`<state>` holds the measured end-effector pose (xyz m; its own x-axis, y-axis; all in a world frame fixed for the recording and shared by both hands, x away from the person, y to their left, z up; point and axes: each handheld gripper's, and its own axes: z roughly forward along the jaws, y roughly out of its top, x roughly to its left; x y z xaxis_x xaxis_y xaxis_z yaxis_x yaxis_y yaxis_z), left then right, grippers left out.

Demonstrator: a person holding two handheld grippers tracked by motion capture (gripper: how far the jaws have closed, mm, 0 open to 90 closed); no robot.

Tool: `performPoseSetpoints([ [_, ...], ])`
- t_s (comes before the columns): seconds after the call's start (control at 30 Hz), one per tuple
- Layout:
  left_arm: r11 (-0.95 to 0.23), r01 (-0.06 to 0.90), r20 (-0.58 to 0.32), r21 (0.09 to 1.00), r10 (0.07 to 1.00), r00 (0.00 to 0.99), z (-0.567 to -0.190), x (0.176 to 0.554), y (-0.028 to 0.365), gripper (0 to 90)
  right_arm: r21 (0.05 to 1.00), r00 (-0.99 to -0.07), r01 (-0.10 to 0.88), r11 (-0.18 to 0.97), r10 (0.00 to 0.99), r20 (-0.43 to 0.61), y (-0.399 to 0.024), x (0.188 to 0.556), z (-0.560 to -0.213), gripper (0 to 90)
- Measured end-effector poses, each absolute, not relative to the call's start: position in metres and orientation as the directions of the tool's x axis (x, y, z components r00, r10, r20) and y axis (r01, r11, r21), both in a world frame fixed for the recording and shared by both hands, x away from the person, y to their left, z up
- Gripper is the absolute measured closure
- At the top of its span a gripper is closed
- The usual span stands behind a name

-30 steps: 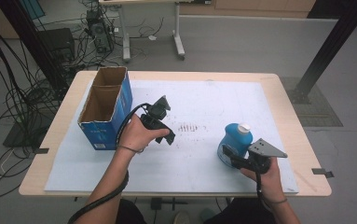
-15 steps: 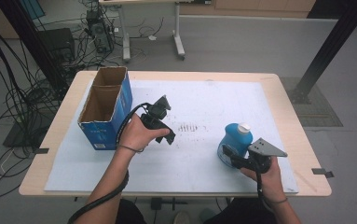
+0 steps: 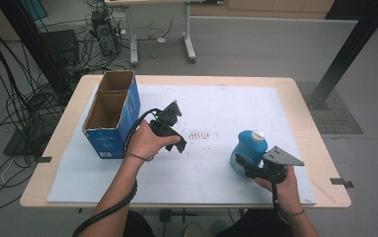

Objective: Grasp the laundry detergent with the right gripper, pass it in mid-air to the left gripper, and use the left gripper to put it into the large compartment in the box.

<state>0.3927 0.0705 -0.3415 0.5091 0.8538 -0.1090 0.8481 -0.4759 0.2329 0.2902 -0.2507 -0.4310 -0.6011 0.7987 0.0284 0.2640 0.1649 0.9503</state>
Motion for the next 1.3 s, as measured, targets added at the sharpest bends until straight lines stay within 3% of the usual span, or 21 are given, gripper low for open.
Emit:
performPoseSetpoints([
  [1.3,-0.489,0.838,-0.095,0.242,0.848,0.522,-0.3347,0.3941,0.0636,13.4,0.949,-0.611,0.26,0.176,0.791,0.021,-0.2516,0.2905,-0.4304,42.9],
])
